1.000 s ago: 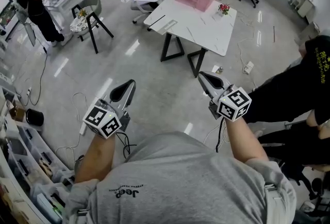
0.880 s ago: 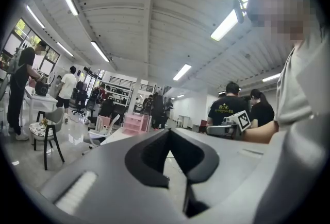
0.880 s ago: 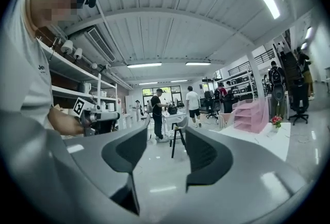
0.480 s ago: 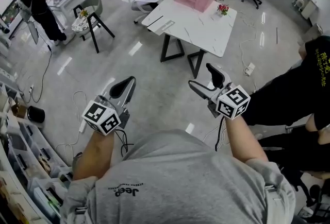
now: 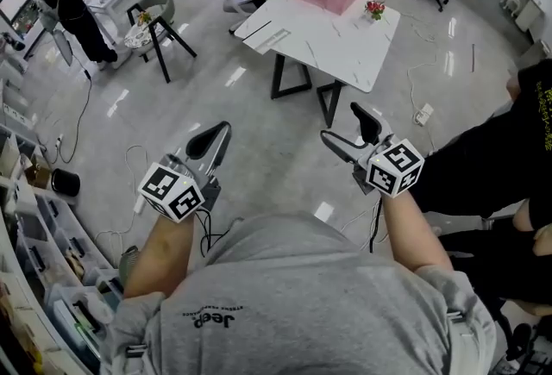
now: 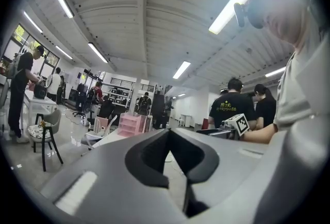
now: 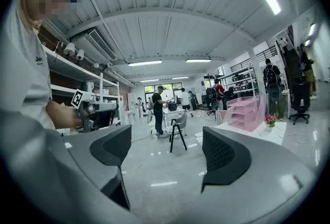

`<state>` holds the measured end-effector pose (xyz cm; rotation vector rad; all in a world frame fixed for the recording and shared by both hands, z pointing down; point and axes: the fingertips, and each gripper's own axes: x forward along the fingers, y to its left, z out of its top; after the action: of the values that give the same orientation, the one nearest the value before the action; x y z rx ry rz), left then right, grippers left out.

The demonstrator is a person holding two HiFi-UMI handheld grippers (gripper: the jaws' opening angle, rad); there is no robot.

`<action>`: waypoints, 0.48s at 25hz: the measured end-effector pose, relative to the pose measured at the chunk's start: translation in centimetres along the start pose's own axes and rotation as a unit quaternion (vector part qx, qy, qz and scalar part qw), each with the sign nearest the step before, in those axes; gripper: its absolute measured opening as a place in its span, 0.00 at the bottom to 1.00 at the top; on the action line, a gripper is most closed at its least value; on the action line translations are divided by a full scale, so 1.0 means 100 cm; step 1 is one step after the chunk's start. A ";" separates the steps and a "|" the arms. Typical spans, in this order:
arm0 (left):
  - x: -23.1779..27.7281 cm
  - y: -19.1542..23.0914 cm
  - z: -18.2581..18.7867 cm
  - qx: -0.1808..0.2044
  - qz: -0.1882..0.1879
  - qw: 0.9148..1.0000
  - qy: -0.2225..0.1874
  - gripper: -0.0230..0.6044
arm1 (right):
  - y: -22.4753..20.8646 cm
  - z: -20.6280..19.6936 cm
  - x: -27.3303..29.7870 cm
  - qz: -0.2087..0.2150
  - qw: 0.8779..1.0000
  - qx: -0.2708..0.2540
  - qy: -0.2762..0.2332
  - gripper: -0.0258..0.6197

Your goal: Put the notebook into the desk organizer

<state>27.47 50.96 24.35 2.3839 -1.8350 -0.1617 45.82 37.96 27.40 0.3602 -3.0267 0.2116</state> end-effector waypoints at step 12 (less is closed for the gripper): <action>0.006 0.150 -0.002 -0.014 0.019 1.000 -0.011 0.13 | -0.024 -0.005 0.140 0.001 1.000 -0.011 0.020 0.67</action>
<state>13.37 46.59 27.02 2.3375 -1.8732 -0.2095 32.85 32.50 29.65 0.3480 -2.9876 0.1840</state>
